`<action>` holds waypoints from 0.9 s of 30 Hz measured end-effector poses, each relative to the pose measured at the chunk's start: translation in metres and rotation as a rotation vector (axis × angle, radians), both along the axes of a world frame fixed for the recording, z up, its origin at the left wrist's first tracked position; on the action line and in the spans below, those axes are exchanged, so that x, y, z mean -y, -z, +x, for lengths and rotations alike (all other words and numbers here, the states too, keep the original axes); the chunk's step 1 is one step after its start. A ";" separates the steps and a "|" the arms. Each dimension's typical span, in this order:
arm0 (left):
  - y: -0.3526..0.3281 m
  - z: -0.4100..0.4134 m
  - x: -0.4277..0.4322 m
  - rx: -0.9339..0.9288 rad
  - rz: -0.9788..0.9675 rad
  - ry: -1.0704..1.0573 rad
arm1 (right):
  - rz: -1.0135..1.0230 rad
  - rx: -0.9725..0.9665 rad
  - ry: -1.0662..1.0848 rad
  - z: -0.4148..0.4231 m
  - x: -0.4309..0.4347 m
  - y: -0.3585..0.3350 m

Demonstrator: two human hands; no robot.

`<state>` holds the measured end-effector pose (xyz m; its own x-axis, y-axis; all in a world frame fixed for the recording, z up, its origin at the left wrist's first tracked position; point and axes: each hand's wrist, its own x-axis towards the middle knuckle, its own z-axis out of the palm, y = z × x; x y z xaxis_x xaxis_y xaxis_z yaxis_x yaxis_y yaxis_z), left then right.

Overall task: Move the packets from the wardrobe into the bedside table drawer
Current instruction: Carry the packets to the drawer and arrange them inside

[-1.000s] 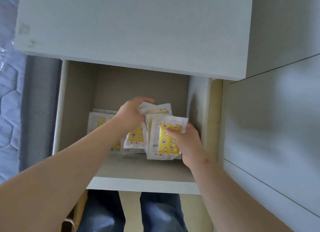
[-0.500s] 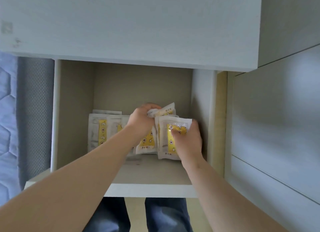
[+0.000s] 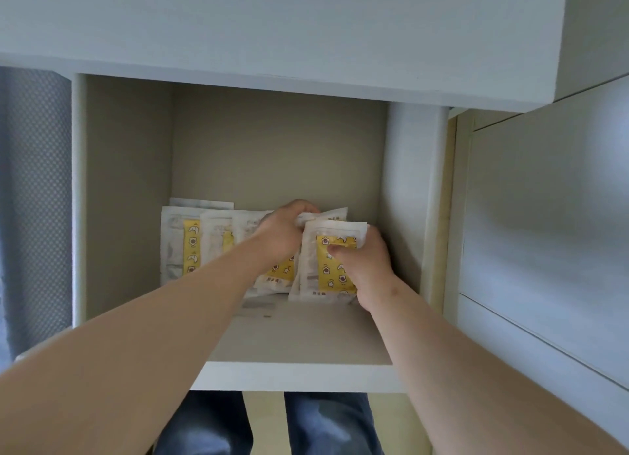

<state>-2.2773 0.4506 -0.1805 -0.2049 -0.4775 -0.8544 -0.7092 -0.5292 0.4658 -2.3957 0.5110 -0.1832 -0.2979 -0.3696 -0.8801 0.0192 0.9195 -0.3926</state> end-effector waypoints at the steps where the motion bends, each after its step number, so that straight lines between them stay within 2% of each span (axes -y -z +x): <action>1: -0.001 0.000 -0.001 0.008 -0.017 0.015 | 0.008 0.007 0.006 0.001 -0.001 0.001; 12: -0.002 0.016 -0.013 0.041 -0.068 -0.022 | -0.029 0.160 0.069 0.005 -0.003 0.002; 16: -0.001 0.014 -0.010 0.080 -0.109 0.086 | -0.019 0.130 0.096 0.007 -0.006 0.003; 19: 0.003 0.012 -0.008 0.112 -0.103 0.090 | -0.006 0.072 0.132 0.006 -0.006 0.005; 25: 0.003 0.011 -0.016 0.026 -0.092 -0.145 | -0.011 -0.052 0.163 0.005 -0.006 0.006; 27: 0.003 0.009 -0.019 0.015 -0.102 -0.138 | -0.010 -0.132 0.117 0.003 -0.005 0.005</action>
<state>-2.2680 0.4693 -0.1832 -0.1189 -0.5844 -0.8027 -0.6404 -0.5726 0.5118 -2.3930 0.5160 -0.1886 -0.4524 -0.3339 -0.8270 0.0739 0.9100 -0.4079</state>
